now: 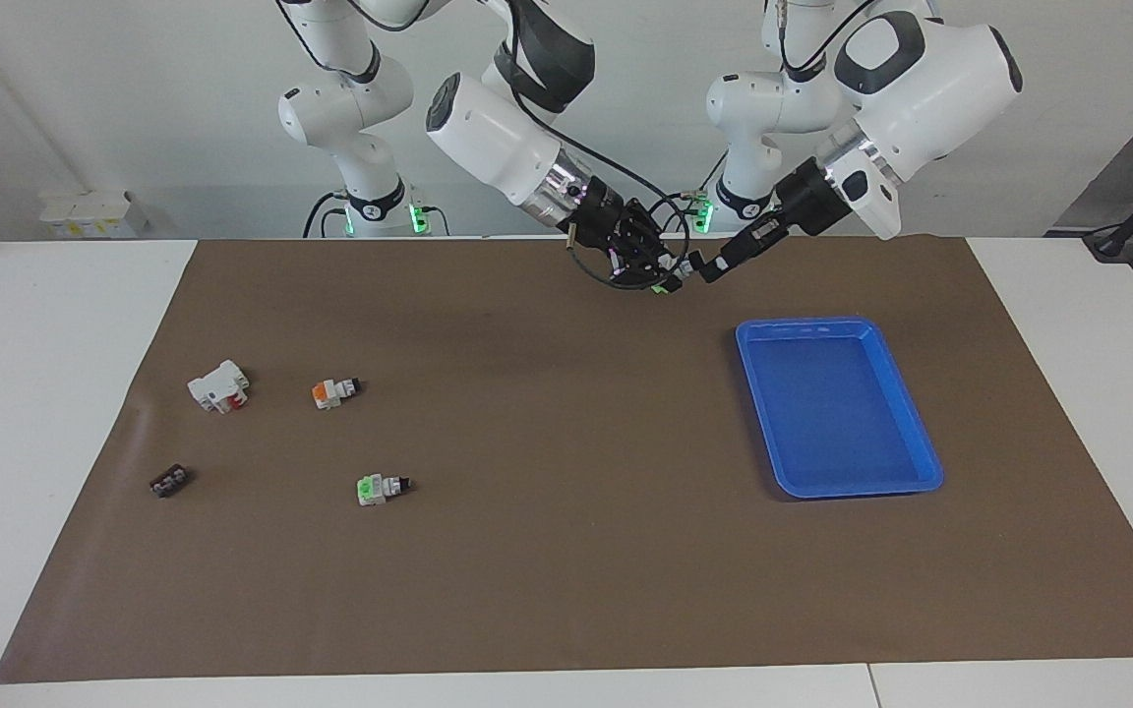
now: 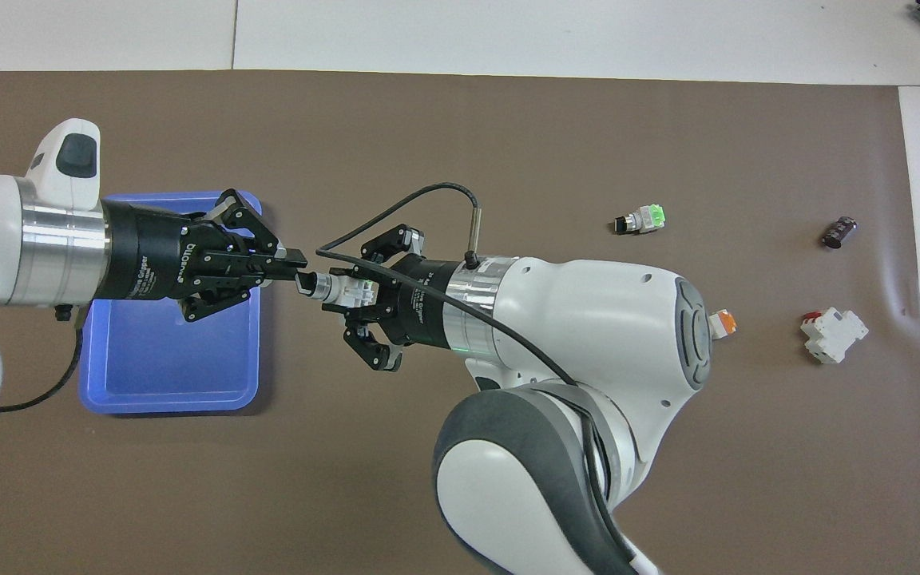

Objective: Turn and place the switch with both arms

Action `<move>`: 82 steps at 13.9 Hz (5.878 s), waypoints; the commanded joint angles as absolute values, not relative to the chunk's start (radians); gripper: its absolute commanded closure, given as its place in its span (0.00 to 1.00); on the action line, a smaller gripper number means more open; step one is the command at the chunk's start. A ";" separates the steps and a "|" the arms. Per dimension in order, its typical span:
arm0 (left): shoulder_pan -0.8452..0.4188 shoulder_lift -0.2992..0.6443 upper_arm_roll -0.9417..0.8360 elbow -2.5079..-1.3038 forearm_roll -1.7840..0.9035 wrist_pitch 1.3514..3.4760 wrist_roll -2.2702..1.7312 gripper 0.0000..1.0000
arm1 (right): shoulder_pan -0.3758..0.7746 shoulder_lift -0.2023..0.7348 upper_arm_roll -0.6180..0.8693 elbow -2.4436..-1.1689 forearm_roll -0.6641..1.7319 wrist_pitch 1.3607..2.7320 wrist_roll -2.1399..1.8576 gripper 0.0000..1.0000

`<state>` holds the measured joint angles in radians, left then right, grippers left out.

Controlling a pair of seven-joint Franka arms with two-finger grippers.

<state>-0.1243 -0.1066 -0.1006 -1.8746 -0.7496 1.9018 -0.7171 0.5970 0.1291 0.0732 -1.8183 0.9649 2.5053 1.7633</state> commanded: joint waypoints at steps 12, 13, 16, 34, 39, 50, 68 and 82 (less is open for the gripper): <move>-0.121 -0.144 -0.098 -1.891 -0.773 1.831 -0.787 0.73 | 0.597 0.135 0.074 -1.804 0.989 2.523 1.773 1.00; -0.121 -0.144 -0.101 -1.896 -0.772 1.853 -0.779 0.73 | 0.595 0.135 0.074 -1.804 0.989 2.523 1.773 1.00; -0.132 -0.147 -0.104 -1.908 -0.773 1.910 -0.775 0.73 | 0.597 0.135 0.074 -1.802 1.022 2.525 1.772 1.00; -0.129 -0.161 -0.109 -1.890 -0.727 1.833 -0.567 1.00 | 0.597 0.133 0.074 -1.804 1.020 2.525 1.772 1.00; -0.124 -0.164 -0.107 -1.894 -0.726 1.829 -0.252 1.00 | 0.597 0.133 0.074 -1.804 1.020 2.525 1.772 1.00; -0.121 -0.193 -0.106 -1.934 -0.698 1.775 0.510 1.00 | 0.597 0.132 0.074 -1.804 1.022 2.525 1.772 1.00; -0.104 -0.187 -0.104 -1.884 -0.523 1.713 0.956 1.00 | 0.595 0.123 0.072 -1.804 1.019 2.525 1.766 0.00; -0.080 -0.311 -0.100 -2.155 -0.175 1.873 1.144 1.00 | 0.266 0.014 0.060 -1.836 0.436 2.208 1.167 0.00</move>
<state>-0.0846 -0.2260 -0.0923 -2.0383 -0.2457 1.8039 1.1187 0.3450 0.0422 0.0503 -1.8133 0.4878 2.2835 1.3496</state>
